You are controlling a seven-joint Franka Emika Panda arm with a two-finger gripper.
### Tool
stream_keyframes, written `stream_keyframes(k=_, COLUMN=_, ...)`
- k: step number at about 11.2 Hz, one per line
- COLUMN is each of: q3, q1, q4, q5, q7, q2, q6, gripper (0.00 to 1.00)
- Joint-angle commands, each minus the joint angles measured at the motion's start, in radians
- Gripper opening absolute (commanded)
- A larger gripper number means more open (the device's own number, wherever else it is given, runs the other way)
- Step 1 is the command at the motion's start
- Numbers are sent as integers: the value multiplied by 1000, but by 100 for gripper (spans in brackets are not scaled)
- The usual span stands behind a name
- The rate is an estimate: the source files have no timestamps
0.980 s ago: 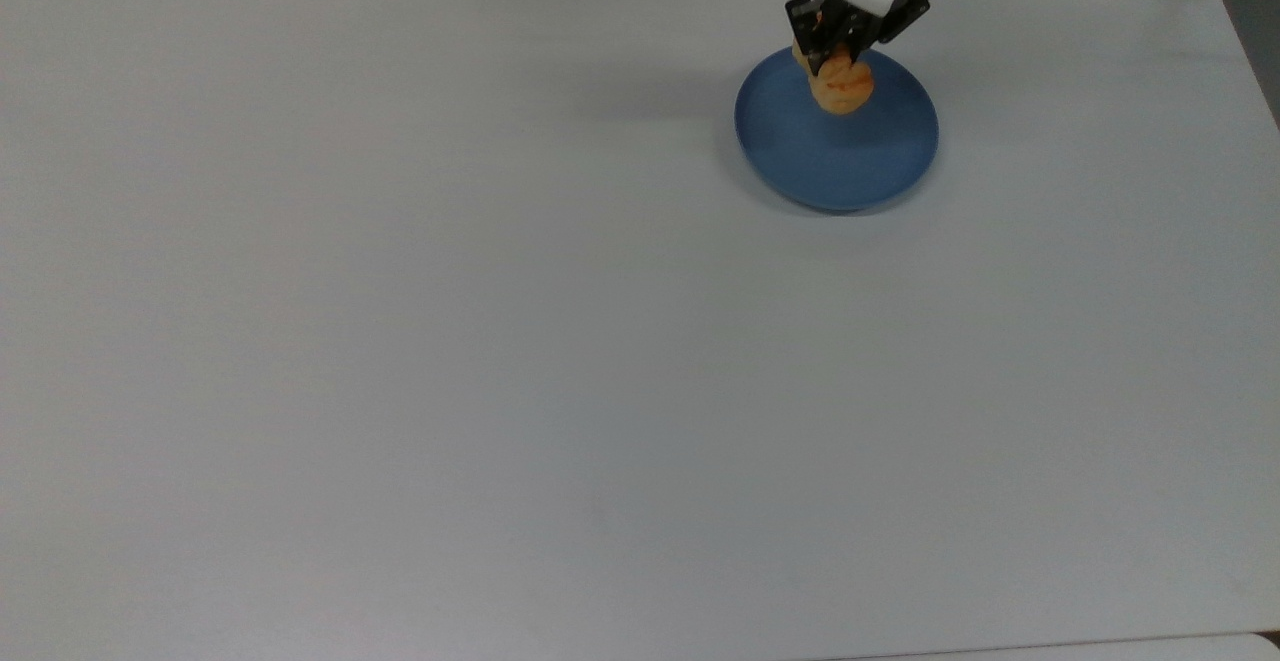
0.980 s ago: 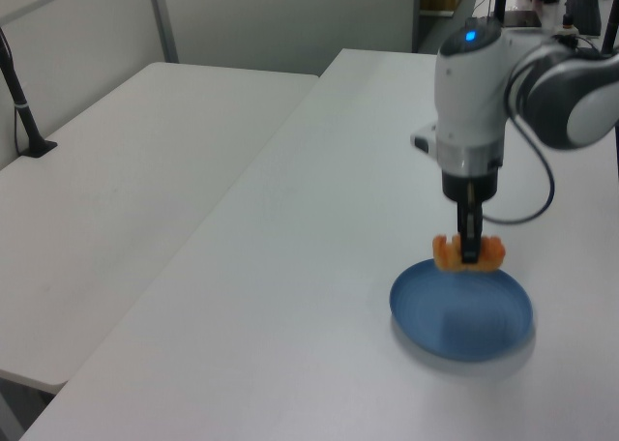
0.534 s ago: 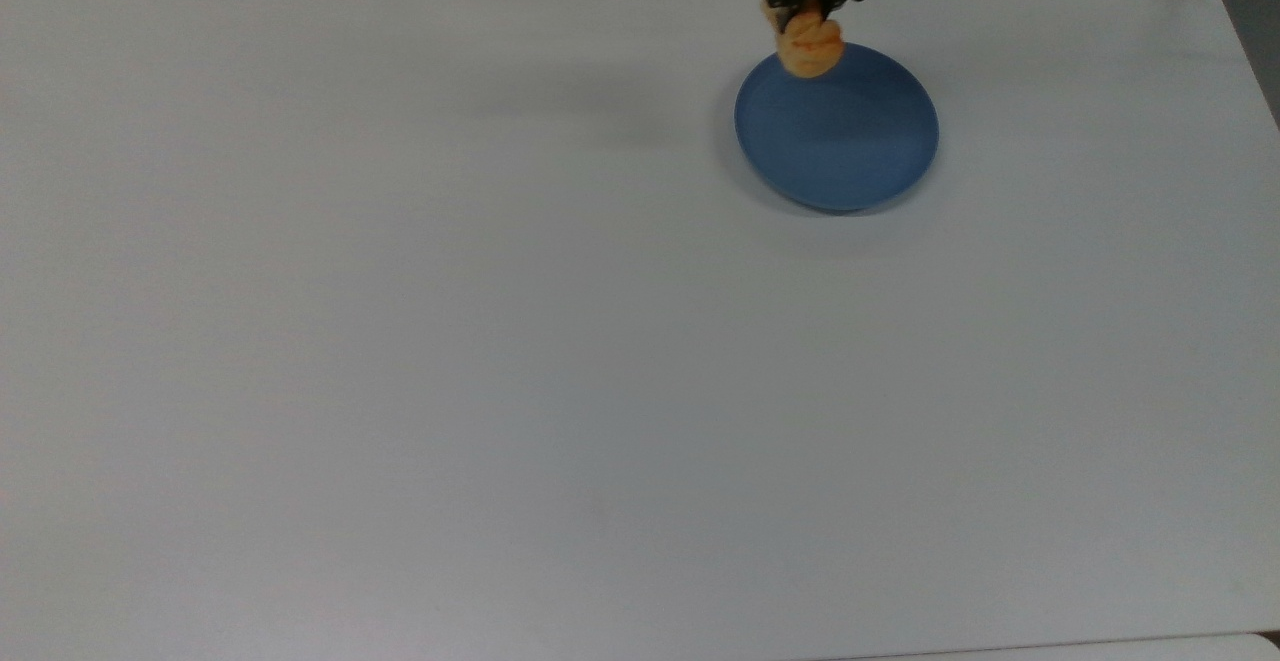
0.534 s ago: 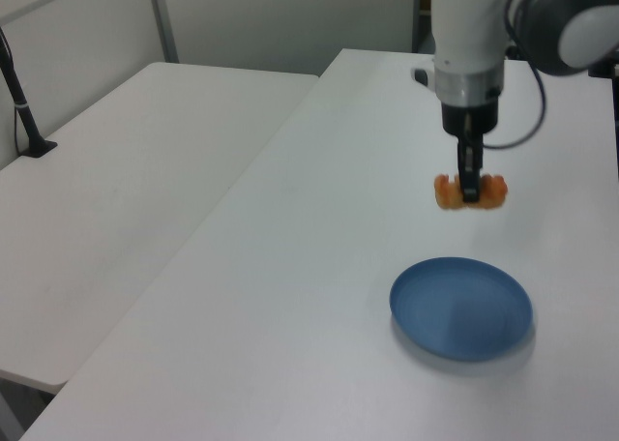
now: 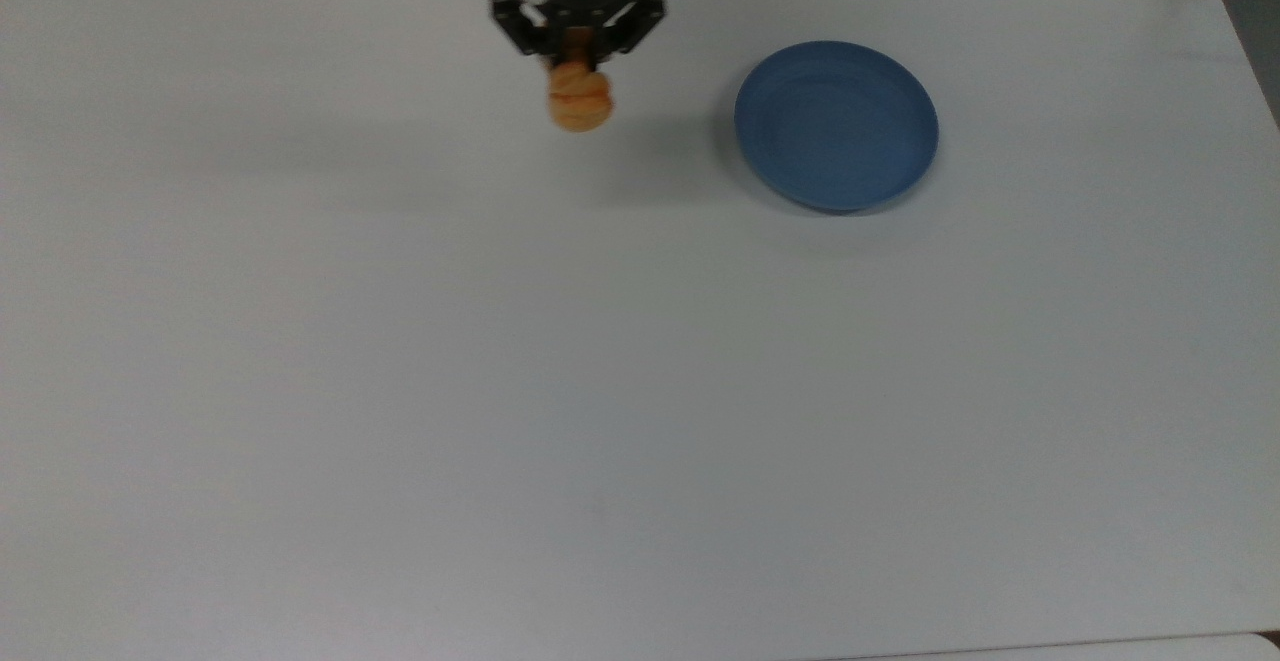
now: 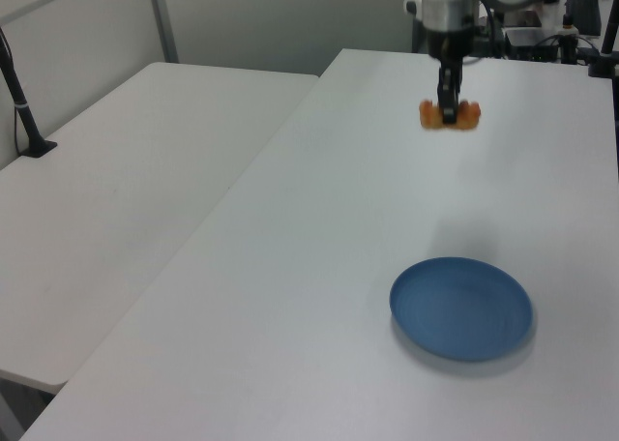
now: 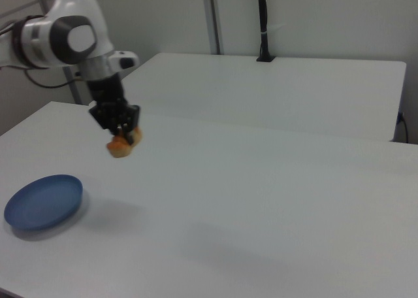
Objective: Put the bread on the table
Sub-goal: 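Lift the bread roll off the plate and carry it away from the plate, then lower the held bread roll onto the bare table surface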
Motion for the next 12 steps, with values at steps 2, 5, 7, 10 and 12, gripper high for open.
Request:
stream_keyframes(k=2, q3=-14, q1=-120, q4=229, q5=8, q7=-66, q2=208, q6=38, gripper=30)
stream_keyframes(k=5, q3=-14, q1=-163, q4=239, q5=8, q7=-64, q2=303, q6=250, gripper=30)
stream_keyframes(k=7, q3=-14, q1=-168, q4=239, q5=15, q7=-61, q2=365, q6=411, gripper=32)
stream_keyframes(k=10, q3=-3, q1=-164, q4=239, q5=28, q7=-45, q2=458, q6=607, gripper=32)
stream_keyframes(k=12, q3=9, q1=-157, q4=239, q5=26, q7=1, q2=526, q6=747, gripper=33)
